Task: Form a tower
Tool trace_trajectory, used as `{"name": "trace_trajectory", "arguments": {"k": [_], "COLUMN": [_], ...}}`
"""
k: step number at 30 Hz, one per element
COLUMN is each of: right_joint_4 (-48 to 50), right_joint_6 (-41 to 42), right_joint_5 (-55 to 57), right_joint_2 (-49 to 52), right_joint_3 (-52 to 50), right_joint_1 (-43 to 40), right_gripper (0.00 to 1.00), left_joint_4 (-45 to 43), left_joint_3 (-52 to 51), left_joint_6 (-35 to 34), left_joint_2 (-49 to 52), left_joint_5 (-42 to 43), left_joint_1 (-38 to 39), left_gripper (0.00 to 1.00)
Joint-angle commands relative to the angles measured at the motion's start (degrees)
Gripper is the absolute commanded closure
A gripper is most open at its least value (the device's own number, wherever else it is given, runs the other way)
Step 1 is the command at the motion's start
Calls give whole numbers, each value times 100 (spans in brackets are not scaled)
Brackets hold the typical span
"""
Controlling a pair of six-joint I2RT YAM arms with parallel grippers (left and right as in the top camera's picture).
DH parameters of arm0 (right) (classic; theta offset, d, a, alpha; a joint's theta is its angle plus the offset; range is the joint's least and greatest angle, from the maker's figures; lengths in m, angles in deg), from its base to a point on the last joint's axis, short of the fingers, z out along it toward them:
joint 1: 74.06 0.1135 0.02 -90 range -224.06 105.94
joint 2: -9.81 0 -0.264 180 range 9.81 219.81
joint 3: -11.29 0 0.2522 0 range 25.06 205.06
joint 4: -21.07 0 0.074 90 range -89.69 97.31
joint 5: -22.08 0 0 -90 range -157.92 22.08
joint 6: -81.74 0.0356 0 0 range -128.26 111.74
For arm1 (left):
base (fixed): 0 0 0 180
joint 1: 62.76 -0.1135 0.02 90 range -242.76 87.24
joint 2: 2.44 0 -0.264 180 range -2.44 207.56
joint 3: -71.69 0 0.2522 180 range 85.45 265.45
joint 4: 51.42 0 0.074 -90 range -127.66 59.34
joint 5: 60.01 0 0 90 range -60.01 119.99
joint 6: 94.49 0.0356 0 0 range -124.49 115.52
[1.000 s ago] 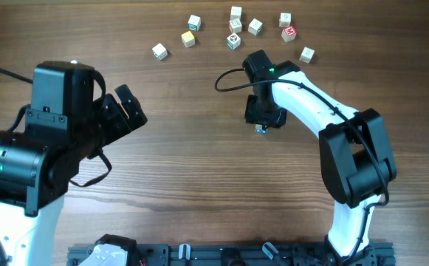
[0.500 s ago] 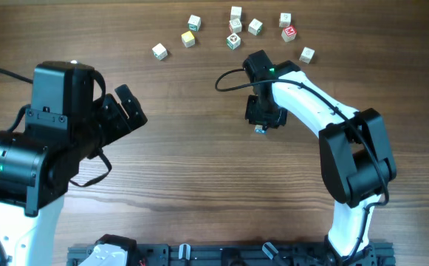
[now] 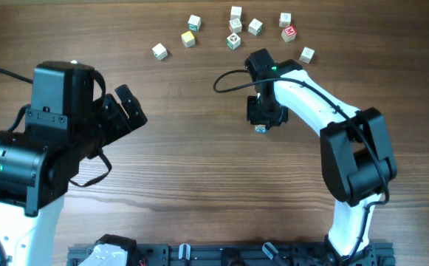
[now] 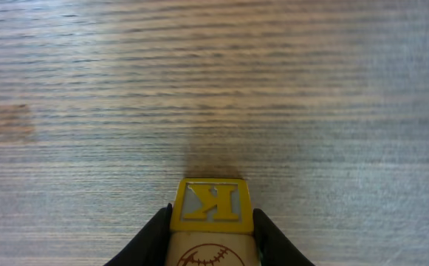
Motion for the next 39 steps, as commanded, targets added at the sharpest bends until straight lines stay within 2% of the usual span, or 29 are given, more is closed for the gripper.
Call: {"name": "trace_trajectory", "arguments": {"k": [1,8,11,21,30,39], "right_joint_4": [-144,-201,-205,-184,-199,153], "right_joint_6": [-623,-754,-752,-522,46,31], "right_joint_5": [17,153,605,96,271,271], "right_joint_2": [125,125,127,138,151,157], "right_joint_3": [483,671,671,319,295,-59], "right_joint_1": [-42,-308,-323,-323,-326,-326], "right_gripper": [81,82,82,81,80,81], "left_joint_4": [-13,-13,-13,-13,-13,-13], "left_joint_3": [7,7,7,7,7,7], "left_joint_6": [-13,-11,-13,-13,-13,-13], "left_joint_2": [-2,-2,-2,-2,-2,-2], "left_joint_5": [-79,-79,-79,-79,-79,-79], "left_joint_1": [24,26,26,24,24,24], "left_gripper": [0,0,0,0,0,0]}}
